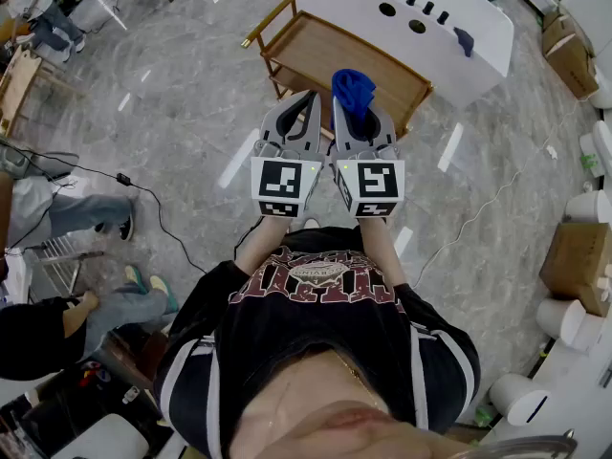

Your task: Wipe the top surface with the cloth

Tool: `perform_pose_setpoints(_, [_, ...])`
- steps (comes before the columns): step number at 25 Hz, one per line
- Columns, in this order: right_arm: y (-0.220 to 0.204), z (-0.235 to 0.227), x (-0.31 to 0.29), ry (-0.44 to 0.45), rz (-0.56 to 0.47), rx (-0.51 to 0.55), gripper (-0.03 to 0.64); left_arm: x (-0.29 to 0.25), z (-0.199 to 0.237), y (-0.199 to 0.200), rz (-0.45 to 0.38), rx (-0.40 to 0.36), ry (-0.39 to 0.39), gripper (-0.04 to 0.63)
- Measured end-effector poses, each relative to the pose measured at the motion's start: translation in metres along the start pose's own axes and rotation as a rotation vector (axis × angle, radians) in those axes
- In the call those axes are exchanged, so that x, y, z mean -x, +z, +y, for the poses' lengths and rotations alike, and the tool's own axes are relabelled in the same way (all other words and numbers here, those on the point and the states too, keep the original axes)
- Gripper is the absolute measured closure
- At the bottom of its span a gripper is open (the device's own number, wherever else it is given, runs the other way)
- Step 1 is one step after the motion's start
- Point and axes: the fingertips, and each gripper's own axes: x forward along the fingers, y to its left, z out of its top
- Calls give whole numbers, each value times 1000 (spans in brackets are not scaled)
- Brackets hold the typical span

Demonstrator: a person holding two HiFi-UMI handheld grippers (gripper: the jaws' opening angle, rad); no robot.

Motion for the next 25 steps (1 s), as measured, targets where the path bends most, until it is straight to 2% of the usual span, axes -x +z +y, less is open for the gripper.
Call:
perform_pose_setpoints(15, [-10,-13,2,-1,16,-14,554,-10,-11,-6,15,6,-2,546])
perform_pose_setpoints(25, [-15,-18,-37,-40,21,-18,554,-41,17,-13,11,20,-51,546])
